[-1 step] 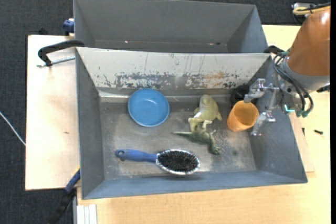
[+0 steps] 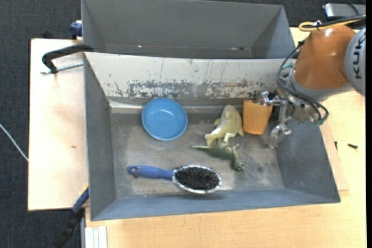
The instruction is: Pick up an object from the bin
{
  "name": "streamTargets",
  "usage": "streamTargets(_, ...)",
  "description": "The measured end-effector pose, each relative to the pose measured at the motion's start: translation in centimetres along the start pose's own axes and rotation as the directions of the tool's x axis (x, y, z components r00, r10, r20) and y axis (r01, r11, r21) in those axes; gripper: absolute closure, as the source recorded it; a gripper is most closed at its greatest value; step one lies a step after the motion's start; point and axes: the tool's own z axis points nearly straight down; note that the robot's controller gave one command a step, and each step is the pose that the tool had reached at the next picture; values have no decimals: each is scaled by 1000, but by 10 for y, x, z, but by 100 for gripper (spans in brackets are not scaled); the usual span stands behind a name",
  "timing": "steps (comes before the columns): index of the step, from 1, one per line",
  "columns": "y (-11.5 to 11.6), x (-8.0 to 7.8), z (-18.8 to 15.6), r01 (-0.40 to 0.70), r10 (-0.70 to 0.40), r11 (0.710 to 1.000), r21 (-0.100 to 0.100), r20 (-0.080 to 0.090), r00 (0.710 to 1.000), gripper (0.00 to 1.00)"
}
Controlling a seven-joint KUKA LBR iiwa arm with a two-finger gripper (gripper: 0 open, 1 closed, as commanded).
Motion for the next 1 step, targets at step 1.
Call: streamTargets(1,31,-12,-25,150,-150,989,3,-9,989,0)
